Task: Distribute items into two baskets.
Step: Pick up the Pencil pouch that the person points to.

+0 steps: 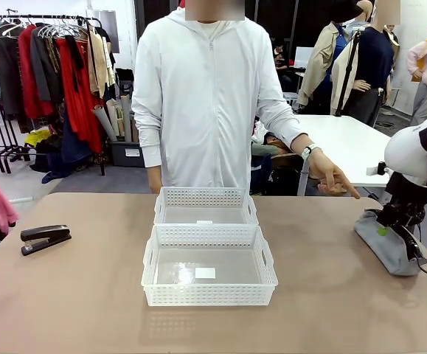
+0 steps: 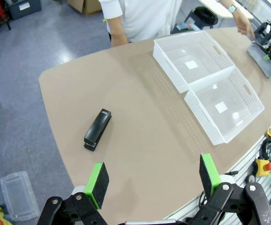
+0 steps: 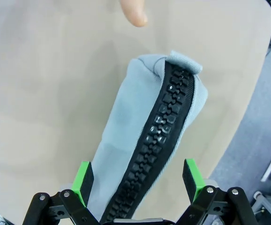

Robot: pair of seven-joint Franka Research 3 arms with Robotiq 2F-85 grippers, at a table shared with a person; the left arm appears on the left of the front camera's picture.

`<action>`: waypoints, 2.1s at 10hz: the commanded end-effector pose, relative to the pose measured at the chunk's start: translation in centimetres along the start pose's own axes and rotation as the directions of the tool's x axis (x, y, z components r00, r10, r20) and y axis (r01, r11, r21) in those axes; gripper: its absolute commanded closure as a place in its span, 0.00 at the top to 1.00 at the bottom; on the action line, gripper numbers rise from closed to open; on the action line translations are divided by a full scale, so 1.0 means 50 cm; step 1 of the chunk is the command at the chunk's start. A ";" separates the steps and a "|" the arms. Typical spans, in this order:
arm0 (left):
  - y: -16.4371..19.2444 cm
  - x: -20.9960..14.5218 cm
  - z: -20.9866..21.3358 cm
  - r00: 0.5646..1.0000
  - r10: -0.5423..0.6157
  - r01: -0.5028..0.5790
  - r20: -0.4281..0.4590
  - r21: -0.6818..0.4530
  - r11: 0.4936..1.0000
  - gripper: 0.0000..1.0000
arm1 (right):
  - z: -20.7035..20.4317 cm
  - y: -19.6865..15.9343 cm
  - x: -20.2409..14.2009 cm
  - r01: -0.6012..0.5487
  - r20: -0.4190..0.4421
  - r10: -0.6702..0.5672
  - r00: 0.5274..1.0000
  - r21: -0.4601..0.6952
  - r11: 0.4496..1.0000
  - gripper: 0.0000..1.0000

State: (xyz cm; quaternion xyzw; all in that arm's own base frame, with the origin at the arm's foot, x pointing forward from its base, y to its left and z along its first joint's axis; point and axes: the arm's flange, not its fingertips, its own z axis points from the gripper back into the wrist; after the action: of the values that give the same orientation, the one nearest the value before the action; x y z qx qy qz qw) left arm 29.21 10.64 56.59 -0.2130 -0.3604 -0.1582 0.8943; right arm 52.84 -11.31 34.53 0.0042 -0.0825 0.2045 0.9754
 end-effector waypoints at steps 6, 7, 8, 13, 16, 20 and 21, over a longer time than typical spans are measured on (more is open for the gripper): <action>-0.002 0.000 -0.001 1.000 -0.001 0.001 0.002 -0.002 1.000 1.00 | -0.052 0.005 0.002 0.056 0.040 -0.055 0.998 -0.027 0.998 0.80; -0.002 0.000 -0.001 1.000 -0.001 0.001 0.002 -0.002 1.000 1.00 | -0.051 0.006 0.000 0.059 0.037 -0.059 0.998 -0.021 0.998 0.60; -0.002 0.000 -0.001 1.000 -0.001 0.001 0.002 -0.002 1.000 1.00 | -0.047 0.004 -0.001 0.060 0.035 -0.059 0.998 -0.024 0.998 0.40; -0.002 0.000 -0.001 1.000 -0.001 0.001 0.002 -0.002 1.000 1.00 | -0.036 -0.001 0.000 0.057 0.019 -0.057 0.998 -0.011 0.998 0.00; -0.002 0.000 -0.001 1.000 -0.001 0.001 0.002 -0.002 1.000 1.00 | -0.042 -0.004 0.003 0.041 0.022 -0.041 0.999 -0.020 0.999 0.00; -0.002 0.000 -0.001 1.000 -0.001 0.001 0.002 -0.002 1.000 1.00 | -0.042 -0.004 0.003 0.041 0.022 -0.041 0.999 -0.020 0.999 0.00; -0.002 0.000 -0.001 1.000 -0.001 0.001 0.002 -0.002 1.000 1.00 | -0.042 -0.004 0.003 0.041 0.022 -0.041 0.999 -0.020 0.999 0.00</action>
State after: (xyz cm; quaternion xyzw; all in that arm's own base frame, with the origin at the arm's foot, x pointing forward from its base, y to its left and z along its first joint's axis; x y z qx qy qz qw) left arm 29.20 10.64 56.59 -0.2130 -0.3604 -0.1582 0.8943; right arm 53.30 -11.28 32.46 0.0001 -0.0912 0.1842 0.9786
